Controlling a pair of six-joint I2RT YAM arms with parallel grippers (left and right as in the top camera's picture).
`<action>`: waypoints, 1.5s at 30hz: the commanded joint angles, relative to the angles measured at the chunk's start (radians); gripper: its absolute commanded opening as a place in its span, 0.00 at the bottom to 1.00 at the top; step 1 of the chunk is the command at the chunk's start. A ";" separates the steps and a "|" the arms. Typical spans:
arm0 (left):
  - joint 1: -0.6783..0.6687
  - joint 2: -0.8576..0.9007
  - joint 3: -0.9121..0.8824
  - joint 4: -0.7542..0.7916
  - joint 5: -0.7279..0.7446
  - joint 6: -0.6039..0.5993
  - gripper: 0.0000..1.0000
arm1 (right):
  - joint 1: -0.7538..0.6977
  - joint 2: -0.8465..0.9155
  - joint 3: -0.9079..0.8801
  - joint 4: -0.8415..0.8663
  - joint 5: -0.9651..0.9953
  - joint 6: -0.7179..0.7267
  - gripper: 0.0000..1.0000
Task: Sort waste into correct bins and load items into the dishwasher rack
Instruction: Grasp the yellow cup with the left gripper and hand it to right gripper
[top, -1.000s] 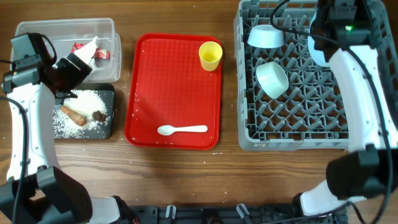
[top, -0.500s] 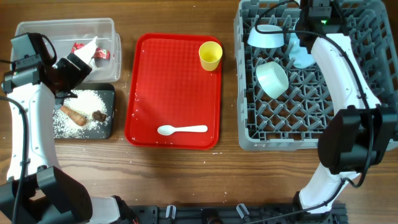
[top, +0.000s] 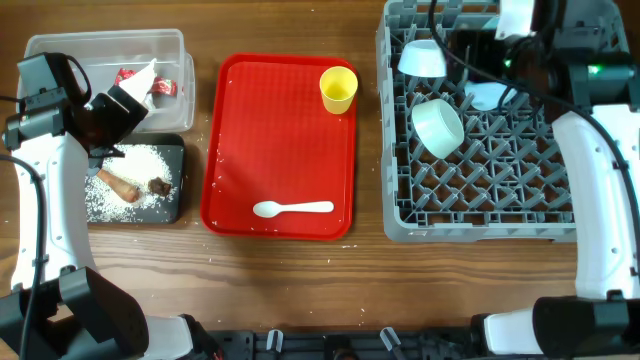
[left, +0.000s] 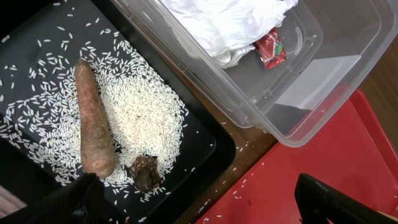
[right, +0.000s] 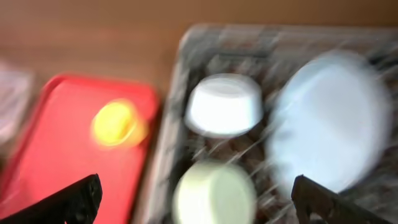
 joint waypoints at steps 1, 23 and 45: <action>0.002 0.000 0.008 0.002 -0.003 0.005 1.00 | 0.003 0.023 -0.006 -0.091 -0.155 0.052 1.00; -0.566 0.263 0.163 0.422 0.243 0.352 0.99 | 0.003 0.022 -0.006 -0.236 -0.139 0.060 1.00; -0.701 0.614 0.384 0.347 0.130 0.333 0.17 | 0.010 0.023 -0.006 -0.271 -0.140 0.061 1.00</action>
